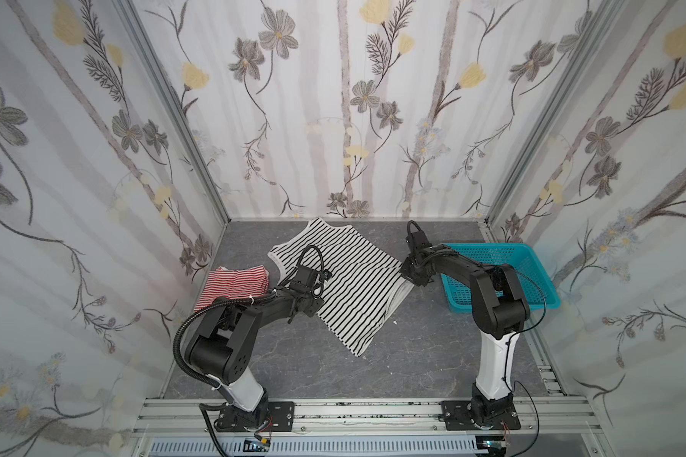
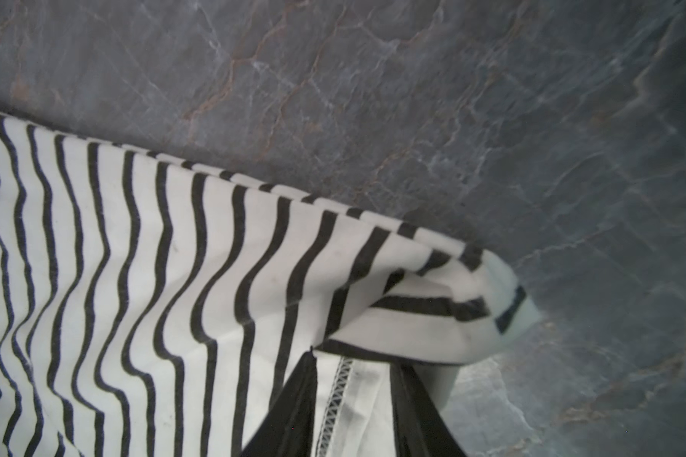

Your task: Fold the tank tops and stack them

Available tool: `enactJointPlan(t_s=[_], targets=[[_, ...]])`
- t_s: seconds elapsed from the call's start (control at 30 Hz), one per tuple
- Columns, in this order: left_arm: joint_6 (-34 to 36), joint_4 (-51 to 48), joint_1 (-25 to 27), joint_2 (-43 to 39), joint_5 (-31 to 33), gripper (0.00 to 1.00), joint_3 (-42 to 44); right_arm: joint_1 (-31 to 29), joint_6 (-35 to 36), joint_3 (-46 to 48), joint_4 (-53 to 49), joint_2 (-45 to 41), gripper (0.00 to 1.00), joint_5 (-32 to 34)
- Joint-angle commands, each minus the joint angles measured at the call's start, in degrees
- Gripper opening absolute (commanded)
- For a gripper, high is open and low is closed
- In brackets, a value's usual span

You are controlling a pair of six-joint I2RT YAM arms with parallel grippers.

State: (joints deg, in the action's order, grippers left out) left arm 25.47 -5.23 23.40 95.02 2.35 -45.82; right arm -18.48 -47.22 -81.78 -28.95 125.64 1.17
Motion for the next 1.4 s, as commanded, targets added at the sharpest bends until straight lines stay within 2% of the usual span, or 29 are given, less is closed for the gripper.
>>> enactJointPlan(t_s=[0.0, 0.37, 0.47, 0.57, 0.9, 1.3, 1.37], targets=[[0.45, -8.3, -0.02, 0.69, -0.76, 0.55, 0.82, 0.69, 0.71, 0.1, -0.15, -0.32, 0.33, 2.08], [-0.08, -7.7, -0.02, 1.44, -1.2, 0.55, 1.26, 2.65, 0.64, -0.82, 0.91, 0.21, 0.31, 1.73], [-0.16, -7.68, 0.01, 1.5, -1.12, 0.55, 1.26, 3.01, 0.77, -1.25, 0.82, 0.53, 0.21, 1.82], [0.21, -7.38, -0.1, 1.65, -0.29, 0.55, 1.52, 3.1, 1.2, -1.36, 0.25, 0.48, 0.0, 2.58], [0.98, -6.8, -1.58, 1.92, 0.74, 0.54, 1.97, 3.36, 4.12, 0.54, -2.6, -2.18, 0.0, 6.04], [1.95, -6.45, -3.05, 3.35, 1.57, 0.54, 0.75, 2.15, 7.62, 1.62, -8.02, -2.78, 0.0, 15.86], [2.12, -6.44, -3.12, 3.81, 1.8, 0.54, 0.19, 1.47, 7.89, 1.17, -9.1, -2.19, 0.07, 17.99]])
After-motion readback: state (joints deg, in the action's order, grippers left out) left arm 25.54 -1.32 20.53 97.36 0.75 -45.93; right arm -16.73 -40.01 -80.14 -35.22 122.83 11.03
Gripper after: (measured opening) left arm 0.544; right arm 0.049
